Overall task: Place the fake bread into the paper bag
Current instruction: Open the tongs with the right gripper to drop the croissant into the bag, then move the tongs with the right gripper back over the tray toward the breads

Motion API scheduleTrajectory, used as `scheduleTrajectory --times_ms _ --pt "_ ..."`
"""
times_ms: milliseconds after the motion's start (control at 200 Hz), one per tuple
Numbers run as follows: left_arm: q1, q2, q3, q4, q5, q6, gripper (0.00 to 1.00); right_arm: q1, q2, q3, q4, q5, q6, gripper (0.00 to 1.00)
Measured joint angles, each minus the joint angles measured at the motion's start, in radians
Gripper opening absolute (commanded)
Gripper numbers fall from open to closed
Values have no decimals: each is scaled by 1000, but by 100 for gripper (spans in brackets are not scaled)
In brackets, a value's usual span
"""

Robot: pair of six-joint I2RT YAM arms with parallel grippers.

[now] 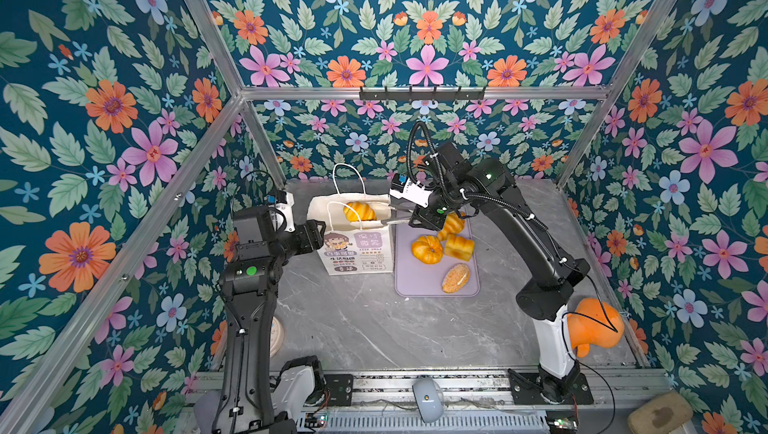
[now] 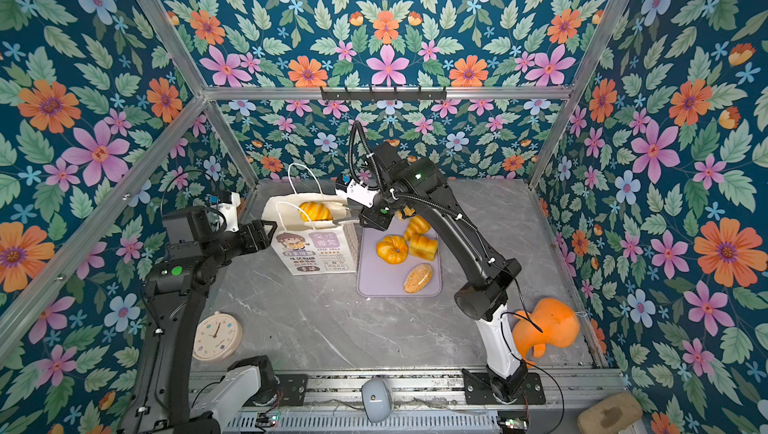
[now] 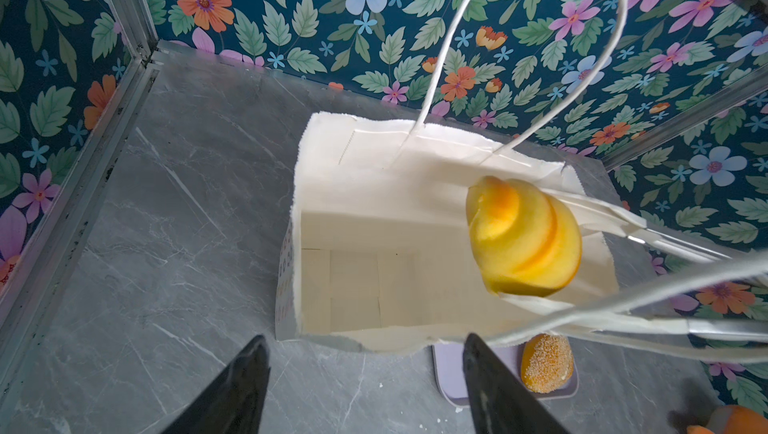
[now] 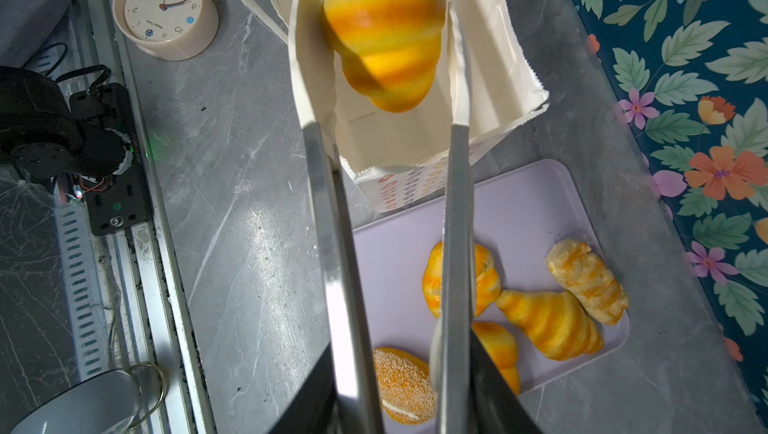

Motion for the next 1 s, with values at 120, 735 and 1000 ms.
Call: scheduleTrajectory --times_ms 120,735,1000 --pt "0 0 8 0 0 0 74 5 0 0 0 0 0 44" --pt "0 1 18 0 0 0 75 11 -97 30 4 -21 54 43" --pt "0 1 10 1 -1 0 75 15 -228 -43 1 -19 156 42"
